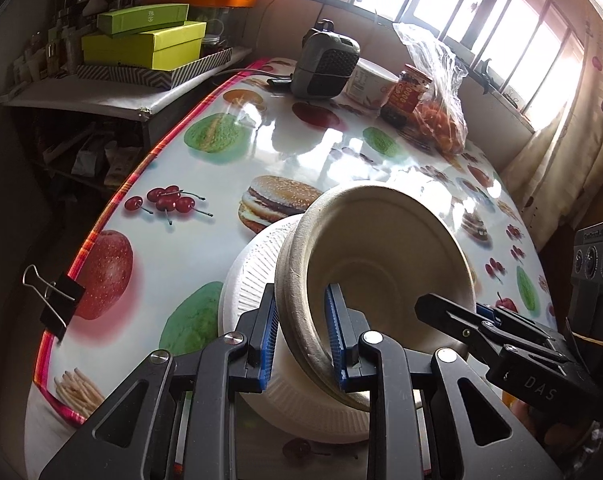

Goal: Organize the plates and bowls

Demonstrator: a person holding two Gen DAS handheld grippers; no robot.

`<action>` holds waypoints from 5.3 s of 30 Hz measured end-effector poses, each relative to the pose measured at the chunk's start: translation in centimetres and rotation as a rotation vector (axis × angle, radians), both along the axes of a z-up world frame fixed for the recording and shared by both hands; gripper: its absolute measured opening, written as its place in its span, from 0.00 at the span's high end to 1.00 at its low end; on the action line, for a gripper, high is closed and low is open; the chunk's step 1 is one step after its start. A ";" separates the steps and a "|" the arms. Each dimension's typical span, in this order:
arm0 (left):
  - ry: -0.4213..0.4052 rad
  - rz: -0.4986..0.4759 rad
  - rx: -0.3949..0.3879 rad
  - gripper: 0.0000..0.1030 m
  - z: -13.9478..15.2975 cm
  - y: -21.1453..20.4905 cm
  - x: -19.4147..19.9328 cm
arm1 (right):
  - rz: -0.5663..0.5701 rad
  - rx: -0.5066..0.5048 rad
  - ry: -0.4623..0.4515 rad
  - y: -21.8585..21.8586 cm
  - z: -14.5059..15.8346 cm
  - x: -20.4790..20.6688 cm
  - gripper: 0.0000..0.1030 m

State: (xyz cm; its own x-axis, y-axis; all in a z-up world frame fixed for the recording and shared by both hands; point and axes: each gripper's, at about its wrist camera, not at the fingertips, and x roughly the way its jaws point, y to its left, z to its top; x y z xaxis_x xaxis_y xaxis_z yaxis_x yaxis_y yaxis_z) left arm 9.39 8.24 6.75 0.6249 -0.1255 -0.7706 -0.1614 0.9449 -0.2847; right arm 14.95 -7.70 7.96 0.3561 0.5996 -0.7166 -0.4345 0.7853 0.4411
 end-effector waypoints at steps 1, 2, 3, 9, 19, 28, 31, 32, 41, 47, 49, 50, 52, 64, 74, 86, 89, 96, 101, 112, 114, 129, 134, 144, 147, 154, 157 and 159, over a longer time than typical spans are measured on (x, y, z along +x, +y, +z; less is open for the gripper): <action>0.002 0.000 -0.001 0.77 -0.1 0.1 0.1 | -0.001 -0.002 0.005 0.1 -0.2 0.1 0.71; 0.005 -0.001 0.000 0.77 -0.2 0.2 0.1 | 0.000 -0.006 0.009 0.2 -0.4 0.2 0.71; 0.007 -0.002 -0.001 0.77 -0.3 0.3 0.1 | 0.000 -0.010 0.011 0.3 -0.5 0.2 0.71; 0.007 -0.004 -0.002 0.77 -0.5 0.4 0.2 | -0.003 -0.037 -0.016 0.8 -0.4 0.0 0.71; -0.003 0.001 0.014 0.64 -0.7 0.8 0.1 | -0.031 -0.065 -0.053 0.5 -0.2 -0.2 0.67; -0.019 -0.004 0.019 0.56 -0.4 0.5 -0.2 | -0.038 -0.073 -0.078 0.6 0.2 -0.5 0.57; -0.024 0.002 0.027 0.53 -0.2 0.6 -0.4 | -0.043 -0.075 -0.087 0.5 0.4 -0.7 0.55; -0.026 0.006 0.029 0.53 -0.2 0.6 -0.5 | -0.045 -0.073 -0.091 0.4 0.5 -0.8 0.54; -0.047 0.027 0.068 0.52 0.4 0.4 -1.4 | -0.067 -0.069 -0.129 -0.2 1.2 -1.9 0.44; -0.082 0.048 0.105 0.48 1.2 0.4 -2.6 | -0.078 -0.076 -0.171 -0.6 1.9 -3.1 0.43; -0.095 0.049 0.119 0.47 1.5 0.3 -3.1 | -0.082 -0.080 -0.185 -0.7 2.2 -3.6 0.43; -0.099 0.053 0.125 0.47 1.6 0.3 -3.3 | -0.082 -0.081 -0.190 -0.8 2.3 -3.8 0.42; -0.110 0.056 0.144 0.46 1.7 0.3 -3.9 | -0.085 -0.086 -0.206 -0.9 2.5 -4.3 0.40; -0.128 0.072 0.206 0.43 1.4 0.1 -6.8 | -0.124 -0.124 -0.251 -3.1 2.1 -7.2 0.36; -0.132 0.083 0.257 0.41 0.4 -0.2 -8.4 | -0.140 -0.181 -0.285 -4.1 1.3 -9.3 0.33; -0.118 0.084 0.282 0.40 -1.7 -0.5 -9.9 | -0.153 -0.199 -0.311 -4.4 0.2 -11.1 0.19; -0.107 0.078 0.279 0.40 -2.3 -0.8 -10.1 | -0.149 -0.212 -0.299 -4.2 -0.4 -11.4 0.19; -0.094 0.084 0.267 0.40 -3.1 -1.1 -10.7 | -0.158 -0.238 -0.279 -3.9 -1.6 -12.3 0.19; -0.100 0.072 0.278 0.40 -3.3 -1.5 -10.8 | -0.167 -0.243 -0.265 -3.8 -2.1 -12.5 0.18; -0.098 0.053 0.261 0.40 -3.7 -1.8 -10.8 | -0.178 -0.265 -0.260 -3.3 -2.6 -13.0 0.18; -0.096 0.052 0.255 0.40 -3.8 -1.8 -10.6 | -0.177 -0.264 -0.256 -3.3 -2.7 -13.1 0.18; -0.092 0.040 0.236 0.40 -4.1 -1.9 -10.5 | -0.179 -0.265 -0.252 -3.3 -2.9 -13.0 0.18; -0.091 0.041 0.238 0.40 -4.1 -1.9 -10.4 | -0.179 -0.264 -0.251 -3.3 -2.9 -13.0 0.18; -0.094 0.044 0.251 0.40 -3.9 -2.1 -10.5 | -0.179 -0.264 -0.254 -3.1 -2.9 -13.0 0.18; -0.100 0.047 0.251 0.40 -3.8 -2.1 -10.6 | -0.179 -0.264 -0.254 -3.1 -2.9 -13.0 0.18; -0.109 0.048 0.253 0.40 -3.5 -2.2 -10.8 | -0.186 -0.262 -0.257 -3.1 -2.7 -13.0 0.18; -0.114 0.046 0.259 0.40 -3.4 -2.3 -10.8 | -0.187 -0.260 -0.260 -3.3 -2.6 -13.0 0.18; -0.117 0.045 0.263 0.40 -3.3 -2.4 -10.8 | -0.188 -0.260 -0.260 -3.3 -2.6 -13.0 0.18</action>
State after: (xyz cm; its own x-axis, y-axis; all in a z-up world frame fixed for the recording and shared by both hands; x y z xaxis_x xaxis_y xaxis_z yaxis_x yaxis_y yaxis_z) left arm -1.46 5.80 3.45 0.7116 0.0991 -0.6956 -0.1855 0.9814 -0.0499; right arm 1.99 -11.00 5.38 0.6309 0.3179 -0.7077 -0.3439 0.9323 0.1122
